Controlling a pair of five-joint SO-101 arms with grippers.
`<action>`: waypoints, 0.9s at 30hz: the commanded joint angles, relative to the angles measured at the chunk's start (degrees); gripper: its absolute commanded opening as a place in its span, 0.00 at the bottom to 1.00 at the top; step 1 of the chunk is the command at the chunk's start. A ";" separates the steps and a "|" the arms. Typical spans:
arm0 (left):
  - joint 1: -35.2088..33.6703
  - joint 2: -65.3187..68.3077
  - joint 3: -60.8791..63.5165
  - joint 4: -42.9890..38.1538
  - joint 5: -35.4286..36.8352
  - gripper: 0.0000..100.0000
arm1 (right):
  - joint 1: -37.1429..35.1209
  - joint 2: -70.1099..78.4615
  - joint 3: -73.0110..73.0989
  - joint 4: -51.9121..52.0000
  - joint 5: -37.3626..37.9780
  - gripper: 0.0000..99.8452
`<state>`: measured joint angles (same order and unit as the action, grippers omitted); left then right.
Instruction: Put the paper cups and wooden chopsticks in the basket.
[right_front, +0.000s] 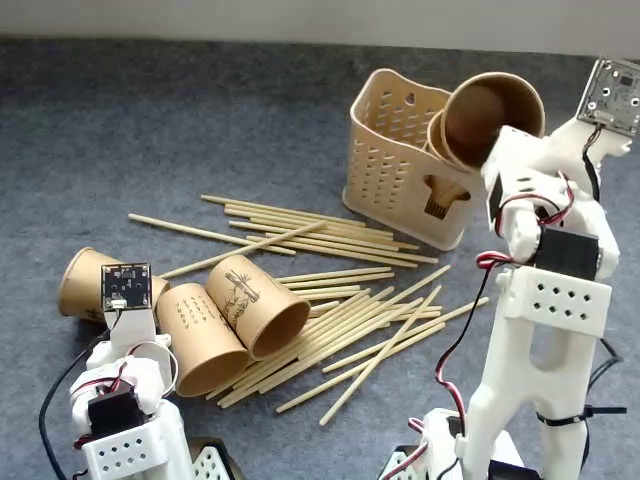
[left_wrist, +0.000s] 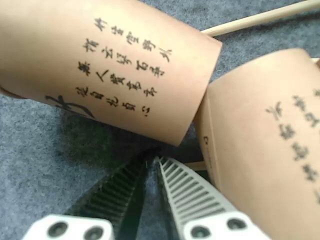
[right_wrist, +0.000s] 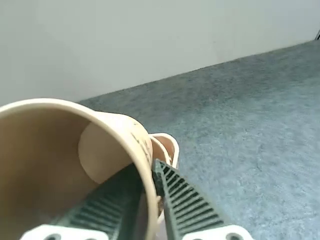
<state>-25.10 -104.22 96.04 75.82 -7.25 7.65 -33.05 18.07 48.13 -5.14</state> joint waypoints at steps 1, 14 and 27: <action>0.84 -0.84 1.10 0.09 -0.26 0.01 | 0.31 -2.51 -2.51 4.09 0.97 0.01; 0.84 -0.84 1.10 0.09 -0.26 0.01 | -0.92 -2.51 -2.51 1.27 1.14 0.24; 0.84 -0.84 1.10 0.09 -0.26 0.01 | -6.99 -2.42 -2.33 -10.24 1.14 0.24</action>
<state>-25.10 -104.22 96.04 75.82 -7.25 3.34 -33.05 18.07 39.69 -4.70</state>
